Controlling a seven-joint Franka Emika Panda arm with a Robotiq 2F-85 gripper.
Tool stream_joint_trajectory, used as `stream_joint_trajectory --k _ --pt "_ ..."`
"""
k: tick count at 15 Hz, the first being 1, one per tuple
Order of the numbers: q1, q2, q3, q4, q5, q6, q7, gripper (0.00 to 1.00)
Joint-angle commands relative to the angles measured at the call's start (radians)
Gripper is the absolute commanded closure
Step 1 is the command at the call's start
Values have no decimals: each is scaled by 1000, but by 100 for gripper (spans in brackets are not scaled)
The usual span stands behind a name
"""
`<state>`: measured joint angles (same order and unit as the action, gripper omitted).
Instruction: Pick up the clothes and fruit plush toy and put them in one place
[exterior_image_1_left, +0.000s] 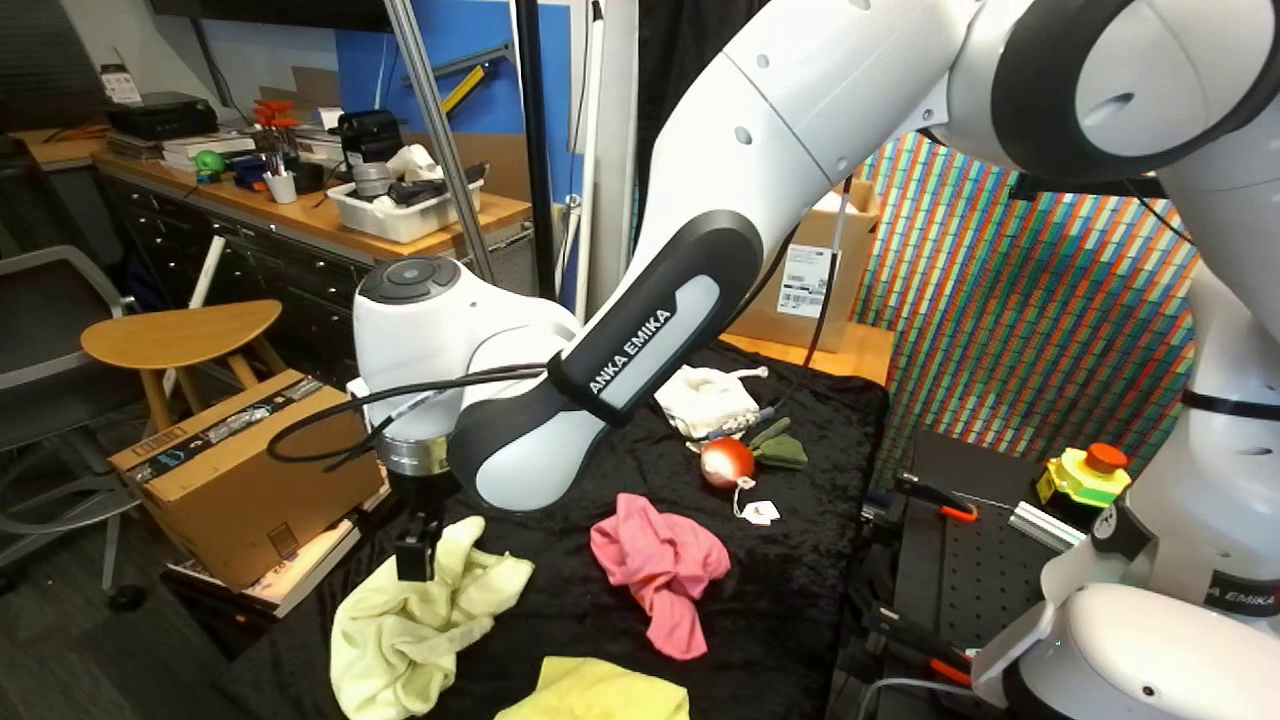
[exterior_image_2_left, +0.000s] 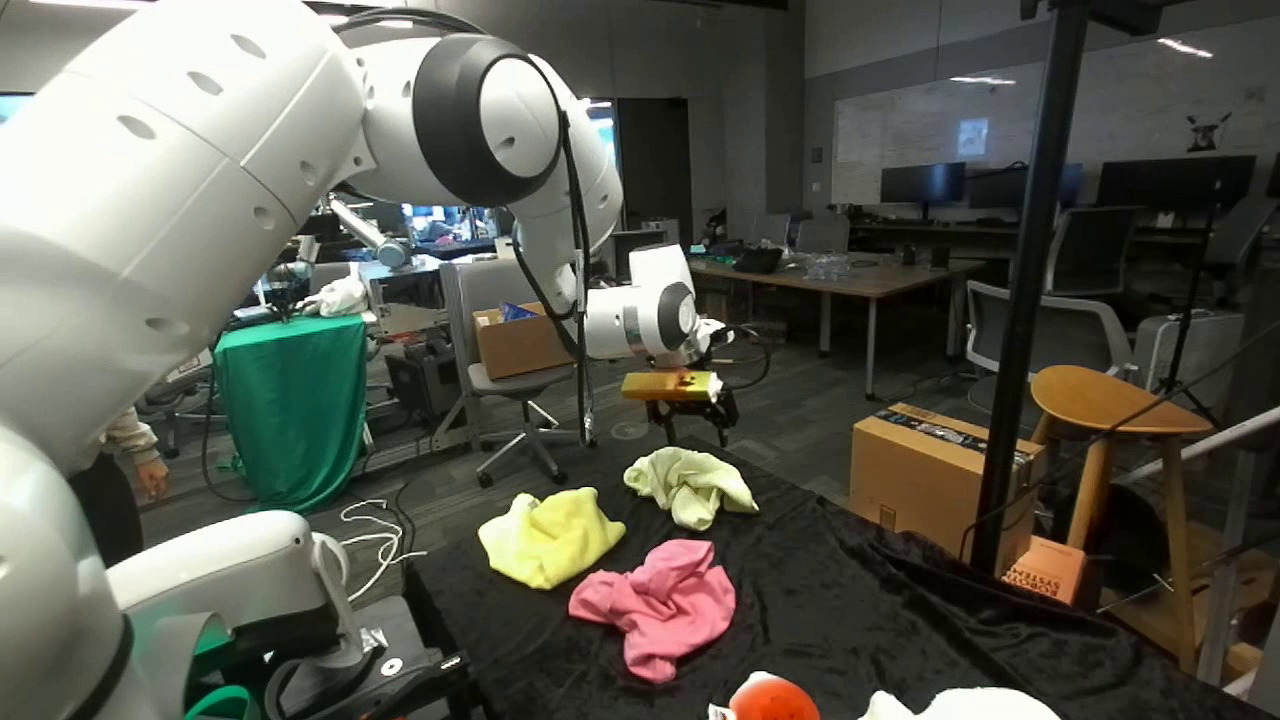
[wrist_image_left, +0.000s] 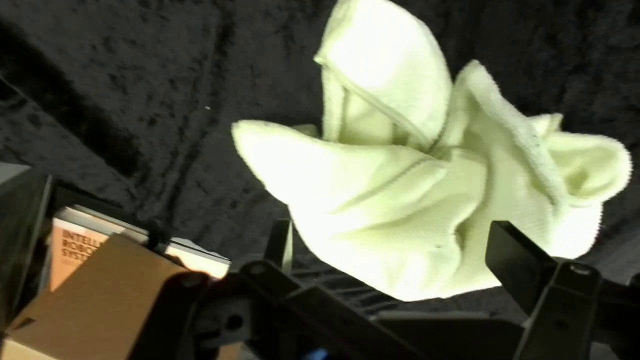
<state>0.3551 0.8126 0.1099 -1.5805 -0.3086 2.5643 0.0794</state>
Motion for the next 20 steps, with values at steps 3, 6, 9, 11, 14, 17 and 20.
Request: stream_joint_trajectory --k 3,6,9,11,14,17,20 --pt "-63 55 140 59 146 -13 -211 0" --pt "-41 81 138 80 160 -39 -229 0" --pt "1 122 99 120 135 -80 -198 0" --pt "31 144 67 141 113 -98 -177 0" --pt "89 172 0 168 63 -82 -131 0" --pt "133 195 -51 198 22 -76 -79 0" --pt "163 213 -86 229 -4 -84 -27 0"
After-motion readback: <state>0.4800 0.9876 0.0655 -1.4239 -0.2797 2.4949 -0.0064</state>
